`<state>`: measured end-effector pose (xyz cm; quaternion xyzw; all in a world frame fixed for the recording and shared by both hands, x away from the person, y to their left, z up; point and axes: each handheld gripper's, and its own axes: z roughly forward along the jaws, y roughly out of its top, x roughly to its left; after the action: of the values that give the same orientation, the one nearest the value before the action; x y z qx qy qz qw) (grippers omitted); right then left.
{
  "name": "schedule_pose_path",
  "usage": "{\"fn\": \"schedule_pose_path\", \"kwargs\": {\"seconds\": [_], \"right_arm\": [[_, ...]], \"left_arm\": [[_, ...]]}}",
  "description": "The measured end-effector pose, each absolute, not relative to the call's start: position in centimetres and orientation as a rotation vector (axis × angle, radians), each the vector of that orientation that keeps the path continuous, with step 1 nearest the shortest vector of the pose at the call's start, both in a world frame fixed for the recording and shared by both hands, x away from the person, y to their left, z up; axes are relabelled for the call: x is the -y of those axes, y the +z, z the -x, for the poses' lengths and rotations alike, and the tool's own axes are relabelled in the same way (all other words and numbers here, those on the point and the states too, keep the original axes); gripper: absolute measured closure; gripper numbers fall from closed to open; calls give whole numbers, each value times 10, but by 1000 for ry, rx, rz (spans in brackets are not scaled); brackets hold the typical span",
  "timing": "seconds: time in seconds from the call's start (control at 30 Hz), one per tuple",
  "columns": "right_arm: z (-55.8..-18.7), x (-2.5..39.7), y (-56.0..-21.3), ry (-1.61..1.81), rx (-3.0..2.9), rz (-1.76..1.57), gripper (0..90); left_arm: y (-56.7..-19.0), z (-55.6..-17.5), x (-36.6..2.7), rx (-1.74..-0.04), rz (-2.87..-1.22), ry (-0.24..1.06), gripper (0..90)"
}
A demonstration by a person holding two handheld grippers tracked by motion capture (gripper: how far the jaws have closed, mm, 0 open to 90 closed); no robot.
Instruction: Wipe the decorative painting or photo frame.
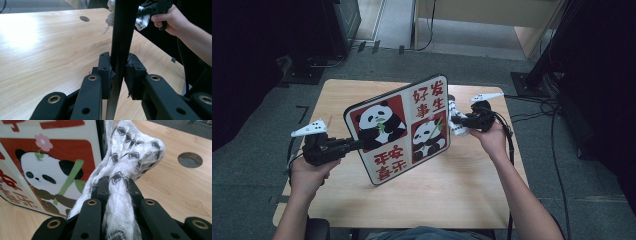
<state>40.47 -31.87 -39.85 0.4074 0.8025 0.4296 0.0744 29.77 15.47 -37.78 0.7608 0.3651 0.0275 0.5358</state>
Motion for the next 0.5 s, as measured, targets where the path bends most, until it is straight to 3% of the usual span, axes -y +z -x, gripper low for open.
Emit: {"fn": "schedule_pose_path", "kwargs": {"seconds": [0.5], "right_arm": [[-397,321,-421,1321,-2367,-1257,785]], "left_arm": [[-379,-298,-155,-867,-1804,54,763]]}}
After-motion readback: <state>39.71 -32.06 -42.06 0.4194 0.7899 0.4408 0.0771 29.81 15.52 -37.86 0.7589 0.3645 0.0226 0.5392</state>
